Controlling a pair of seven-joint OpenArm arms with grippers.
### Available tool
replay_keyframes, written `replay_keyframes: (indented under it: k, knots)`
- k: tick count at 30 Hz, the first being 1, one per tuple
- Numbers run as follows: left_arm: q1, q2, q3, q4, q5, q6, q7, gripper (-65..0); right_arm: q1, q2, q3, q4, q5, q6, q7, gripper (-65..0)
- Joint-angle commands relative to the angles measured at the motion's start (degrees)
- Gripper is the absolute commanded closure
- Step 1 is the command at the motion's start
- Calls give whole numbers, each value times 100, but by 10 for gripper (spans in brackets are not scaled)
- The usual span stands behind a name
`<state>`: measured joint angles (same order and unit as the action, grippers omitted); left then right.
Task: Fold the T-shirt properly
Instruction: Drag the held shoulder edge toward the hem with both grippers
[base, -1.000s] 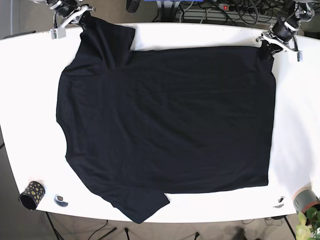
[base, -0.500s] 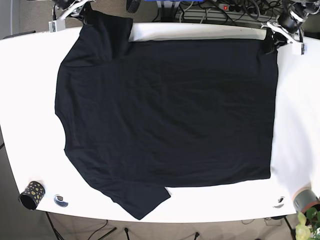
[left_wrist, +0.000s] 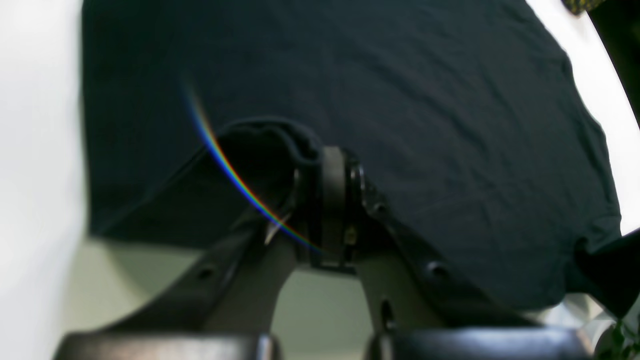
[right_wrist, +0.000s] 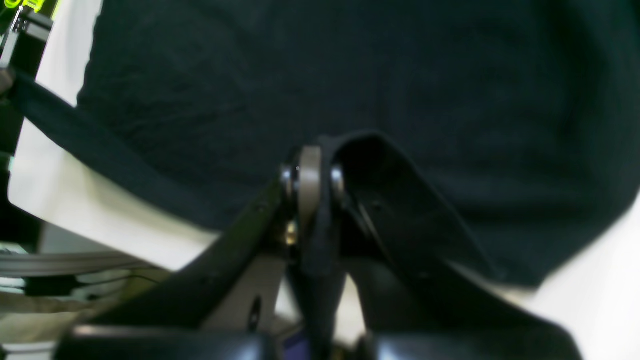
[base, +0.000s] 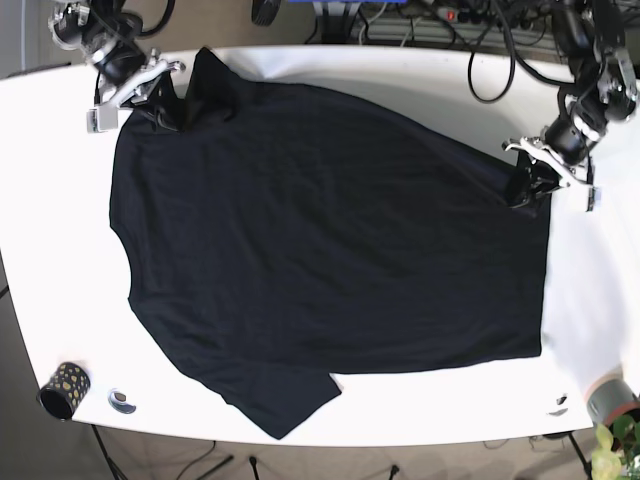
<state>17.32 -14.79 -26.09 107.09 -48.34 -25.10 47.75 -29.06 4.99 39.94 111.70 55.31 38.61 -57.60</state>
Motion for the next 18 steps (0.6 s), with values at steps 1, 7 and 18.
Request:
replay_keyframes:
  k: [1,7,18]
  knots:
    - [-268,15,37,82,56,9,-67,-4,247,129,28,-1,126,38,68,0]
    - [-787,208,72,-216,478,9,-58,-4,1170,393,36,-405,-23,38,-354,0]
    - [-1675,243,151,-911,891,9,-58,-4,2752,1096,-280,-2032,-357,82,-407,0]
